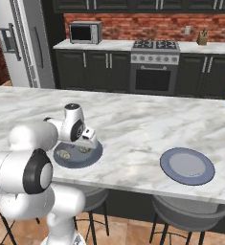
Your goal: Place two dumplings into each of the tupperware containers and then place the containers in the fridge.
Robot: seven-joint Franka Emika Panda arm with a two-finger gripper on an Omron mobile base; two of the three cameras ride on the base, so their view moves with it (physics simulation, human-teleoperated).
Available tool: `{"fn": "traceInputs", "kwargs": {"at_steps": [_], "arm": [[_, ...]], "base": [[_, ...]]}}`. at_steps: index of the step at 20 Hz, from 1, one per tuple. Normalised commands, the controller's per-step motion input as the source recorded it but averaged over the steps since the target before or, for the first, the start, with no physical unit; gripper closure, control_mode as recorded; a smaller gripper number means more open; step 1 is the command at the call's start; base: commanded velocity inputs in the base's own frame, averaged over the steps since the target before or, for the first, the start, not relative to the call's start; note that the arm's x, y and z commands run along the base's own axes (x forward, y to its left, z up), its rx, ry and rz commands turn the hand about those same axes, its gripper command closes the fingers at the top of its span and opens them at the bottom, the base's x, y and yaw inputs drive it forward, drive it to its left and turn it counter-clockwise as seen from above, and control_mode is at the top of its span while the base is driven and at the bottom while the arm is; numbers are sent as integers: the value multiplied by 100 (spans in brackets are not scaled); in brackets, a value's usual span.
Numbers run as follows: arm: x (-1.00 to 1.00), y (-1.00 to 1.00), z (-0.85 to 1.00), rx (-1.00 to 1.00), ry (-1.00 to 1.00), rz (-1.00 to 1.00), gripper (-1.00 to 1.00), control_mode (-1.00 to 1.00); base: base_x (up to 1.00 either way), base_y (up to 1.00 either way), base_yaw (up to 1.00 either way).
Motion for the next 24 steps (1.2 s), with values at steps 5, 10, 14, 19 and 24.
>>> {"fn": "traceInputs", "kwargs": {"at_steps": [5,10,14,19,24], "arm": [[45,0,-15,0,2,0,-100,-100],[10,3,-30,0,7,1,-100,-100],[9,1,-41,0,2,1,-100,-100],[7,0,-25,0,0,1,-100,-100],[0,0,-13,0,0,0,-100,-100]], "base": [[0,0,0],[0,0,0],[0,0,0],[0,0,0],[0,0,0]]}}
